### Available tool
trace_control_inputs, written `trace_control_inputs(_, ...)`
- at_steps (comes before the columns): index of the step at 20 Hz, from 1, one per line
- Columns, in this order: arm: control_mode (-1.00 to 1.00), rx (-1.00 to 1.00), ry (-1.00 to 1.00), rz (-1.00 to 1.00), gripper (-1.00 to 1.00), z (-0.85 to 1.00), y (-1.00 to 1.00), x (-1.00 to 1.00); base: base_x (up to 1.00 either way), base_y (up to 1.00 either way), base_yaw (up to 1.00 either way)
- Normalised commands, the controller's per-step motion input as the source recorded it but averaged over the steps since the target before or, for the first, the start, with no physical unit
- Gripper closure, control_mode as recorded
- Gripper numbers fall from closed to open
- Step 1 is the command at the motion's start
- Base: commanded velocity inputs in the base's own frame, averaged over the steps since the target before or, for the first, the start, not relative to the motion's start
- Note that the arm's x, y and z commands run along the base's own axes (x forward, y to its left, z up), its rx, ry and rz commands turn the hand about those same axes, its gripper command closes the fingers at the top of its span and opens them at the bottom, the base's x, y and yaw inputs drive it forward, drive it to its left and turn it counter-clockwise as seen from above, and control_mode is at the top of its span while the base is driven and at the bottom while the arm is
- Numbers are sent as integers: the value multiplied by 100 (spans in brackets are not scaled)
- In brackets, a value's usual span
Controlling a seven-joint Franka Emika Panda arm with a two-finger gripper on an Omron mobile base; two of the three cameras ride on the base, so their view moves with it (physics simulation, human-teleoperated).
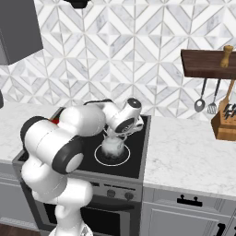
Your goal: Pick the kettle from the counter and place it on a stove burner. Then turn the burner on.
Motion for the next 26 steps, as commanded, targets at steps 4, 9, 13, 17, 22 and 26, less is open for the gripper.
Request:
trace_control_inputs(4, -100, 0, -7, 11, 100, -37, 0, 16, 0, 0, 0)
trace_control_inputs(9, -100, 0, -6, 6, -100, -26, 11, 0, 0, 0, 0)
trace_control_inputs(13, -100, 0, -2, 0, -100, -1, 38, -4, 0, 0, 0)
trace_control_inputs(17, -100, 0, 0, 0, -100, 0, 34, -12, 0, 0, 0)
trace_control_inputs(22, -100, 0, 0, 0, -100, 0, 30, -3, 0, 0, 0)
trace_control_inputs(26, -100, 0, 0, 0, -100, 0, 26, 0, 0, 0, 0)
